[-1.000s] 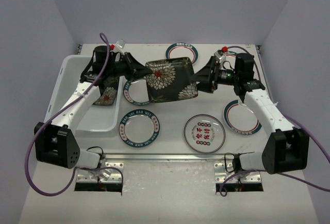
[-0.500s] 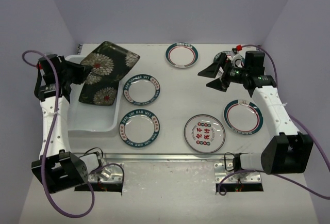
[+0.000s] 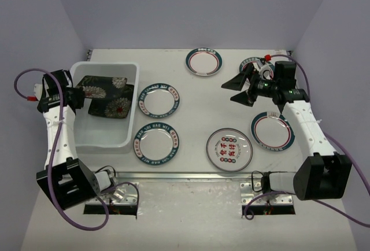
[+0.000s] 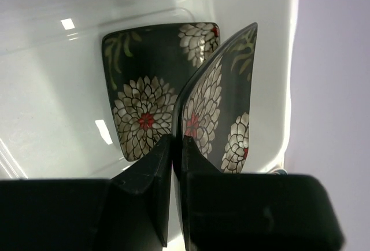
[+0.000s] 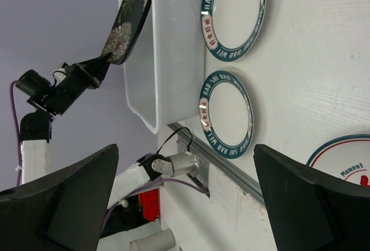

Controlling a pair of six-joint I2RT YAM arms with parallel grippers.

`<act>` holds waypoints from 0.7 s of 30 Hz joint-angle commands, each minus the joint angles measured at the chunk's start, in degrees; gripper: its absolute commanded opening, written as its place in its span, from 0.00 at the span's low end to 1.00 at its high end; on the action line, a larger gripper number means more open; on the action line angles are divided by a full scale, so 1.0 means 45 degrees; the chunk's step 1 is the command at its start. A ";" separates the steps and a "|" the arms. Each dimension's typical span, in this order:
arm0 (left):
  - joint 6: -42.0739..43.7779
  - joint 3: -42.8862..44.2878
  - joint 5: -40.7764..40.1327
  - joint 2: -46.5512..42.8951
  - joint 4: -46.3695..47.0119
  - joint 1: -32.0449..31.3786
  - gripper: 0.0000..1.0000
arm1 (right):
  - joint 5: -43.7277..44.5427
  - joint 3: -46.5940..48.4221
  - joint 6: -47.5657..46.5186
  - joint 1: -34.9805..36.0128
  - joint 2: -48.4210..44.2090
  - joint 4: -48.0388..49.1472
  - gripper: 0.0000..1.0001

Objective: Place the plates into the plastic bin on the countertop

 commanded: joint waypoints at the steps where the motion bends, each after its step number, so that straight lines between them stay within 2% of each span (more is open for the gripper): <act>1: -0.0902 -0.0170 0.0094 0.0575 0.2705 0.0125 0.00 | -0.0348 -0.0050 0.0274 -0.0035 -0.0241 0.0813 0.99; 9: -0.1349 -0.1768 0.1157 0.1564 0.5535 0.0106 0.00 | -0.0538 0.0310 0.0213 -0.0035 0.0002 0.0675 0.99; 13: -0.1282 -0.1978 0.1251 0.2002 0.5849 0.0118 0.01 | -0.0521 0.0307 0.0201 -0.0035 -0.0064 0.0652 0.99; 14: -0.1242 -0.1976 0.1251 0.2148 0.5826 0.0106 0.07 | -0.0485 0.0231 0.0189 -0.0035 -0.0129 0.0631 0.99; 16: -0.1121 -0.1959 0.1254 0.2443 0.5664 0.0106 0.34 | -0.0401 0.0022 0.0193 -0.0035 -0.0254 0.0651 0.99; 17: -0.1027 -0.1959 0.1270 0.2631 0.5617 0.0106 0.38 | -0.0400 -0.0088 0.0208 -0.0035 -0.0286 0.0667 0.99; 21: -0.0989 -0.1906 0.1496 0.3120 0.5006 0.0064 0.71 | -0.0300 -0.0068 -0.0183 0.0313 -0.0110 0.0165 0.99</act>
